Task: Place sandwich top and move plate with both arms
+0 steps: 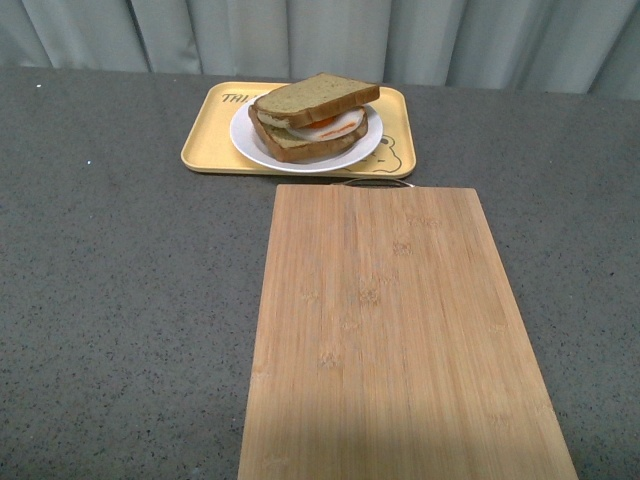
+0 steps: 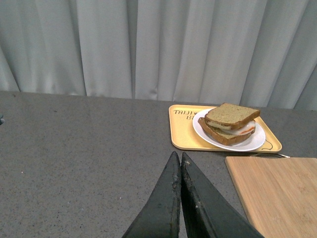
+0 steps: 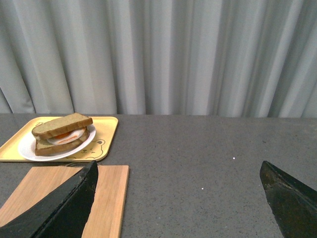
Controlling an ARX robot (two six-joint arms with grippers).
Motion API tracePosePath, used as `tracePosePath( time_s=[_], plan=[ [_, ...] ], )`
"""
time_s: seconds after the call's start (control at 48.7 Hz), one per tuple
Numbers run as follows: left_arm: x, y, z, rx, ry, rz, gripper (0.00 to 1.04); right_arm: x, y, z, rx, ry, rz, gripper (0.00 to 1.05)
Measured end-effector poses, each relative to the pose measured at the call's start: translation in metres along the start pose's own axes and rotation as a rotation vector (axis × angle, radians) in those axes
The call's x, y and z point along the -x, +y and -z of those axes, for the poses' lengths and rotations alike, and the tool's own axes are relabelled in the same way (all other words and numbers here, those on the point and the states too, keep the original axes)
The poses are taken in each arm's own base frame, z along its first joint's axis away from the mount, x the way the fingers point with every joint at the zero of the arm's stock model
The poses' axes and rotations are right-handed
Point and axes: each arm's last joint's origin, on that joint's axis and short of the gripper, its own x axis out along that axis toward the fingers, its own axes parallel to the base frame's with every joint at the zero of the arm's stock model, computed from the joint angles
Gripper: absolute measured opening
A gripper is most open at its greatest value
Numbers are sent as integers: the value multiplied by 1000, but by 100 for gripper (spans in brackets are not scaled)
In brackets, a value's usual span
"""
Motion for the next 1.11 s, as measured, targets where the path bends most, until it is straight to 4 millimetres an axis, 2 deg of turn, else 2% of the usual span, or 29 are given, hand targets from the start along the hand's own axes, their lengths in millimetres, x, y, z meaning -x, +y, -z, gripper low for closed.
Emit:
tracePosePath(
  time_s=[0.205,0.37,0.473,0.76,1.11],
  plan=[
    [0,0,0,0,0,0,6,0,0,0,0,0,0,95],
    [0,0,0,0,0,0,33,0,0,0,0,0,0,95],
    [0,0,0,0,0,0,58,0,0,0,0,0,0,95],
    [0,0,0,0,0,0,99,0,0,0,0,0,0,95],
    [0,0,0,-1,0,0,98,0,0,0,0,0,0,95]
  ],
)
